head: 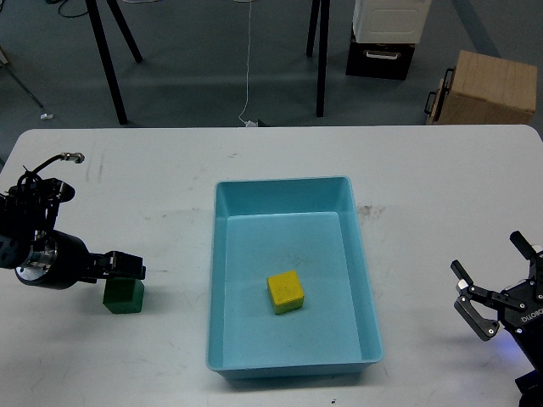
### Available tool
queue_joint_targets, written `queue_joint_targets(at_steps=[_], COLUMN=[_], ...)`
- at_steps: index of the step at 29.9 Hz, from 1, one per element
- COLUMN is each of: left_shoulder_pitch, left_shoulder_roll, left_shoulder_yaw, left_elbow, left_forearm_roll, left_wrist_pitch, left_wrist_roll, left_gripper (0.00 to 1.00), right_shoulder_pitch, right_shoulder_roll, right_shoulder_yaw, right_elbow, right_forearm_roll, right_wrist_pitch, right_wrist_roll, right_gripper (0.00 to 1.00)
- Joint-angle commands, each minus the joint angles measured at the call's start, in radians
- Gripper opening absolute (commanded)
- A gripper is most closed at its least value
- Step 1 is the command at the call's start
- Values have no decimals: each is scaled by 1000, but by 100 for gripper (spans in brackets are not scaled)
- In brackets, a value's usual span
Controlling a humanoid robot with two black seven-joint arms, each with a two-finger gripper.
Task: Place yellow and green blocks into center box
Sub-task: 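Lower the left gripper onto the green cube and grasp it, then lift the green cube with the left gripper and carry it over the tray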
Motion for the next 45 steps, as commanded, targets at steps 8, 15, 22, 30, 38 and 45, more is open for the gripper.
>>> queue_joint_targets(at_steps=[8, 15, 22, 30, 38, 45], left_shoulder_pitch=[99, 123, 126, 122, -174, -394], left_shoulder_roll=[-6, -24, -24, -6, -73, -461], left_shoulder_yaw=[-75, -76, -76, -139, -221, -37], left_elbow=[17, 17, 12, -11, -6, 106], left_forearm_roll=[63, 91, 155, 149, 7, -97], left_wrist_pitch=[0, 0, 0, 0, 0, 0], left_wrist_roll=[-2, 1, 51, 90, 90, 88], left_gripper=[100, 100, 13, 0, 0, 0], right_shoulder_pitch=[-14, -14, -14, -15, -15, -15], right_shoulder_roll=[2, 2, 1, 1, -1, 1], right_shoulder_yaw=[1, 1, 1, 1, 6, 11], right_elbow=[2, 2, 2, 2, 2, 0], right_forearm_roll=[0, 0, 0, -2, -2, -3], right_wrist_pitch=[0, 0, 0, 0, 0, 0], right_wrist_roll=[0, 0, 0, 0, 0, 1], right_gripper=[99, 99, 99, 99, 99, 99])
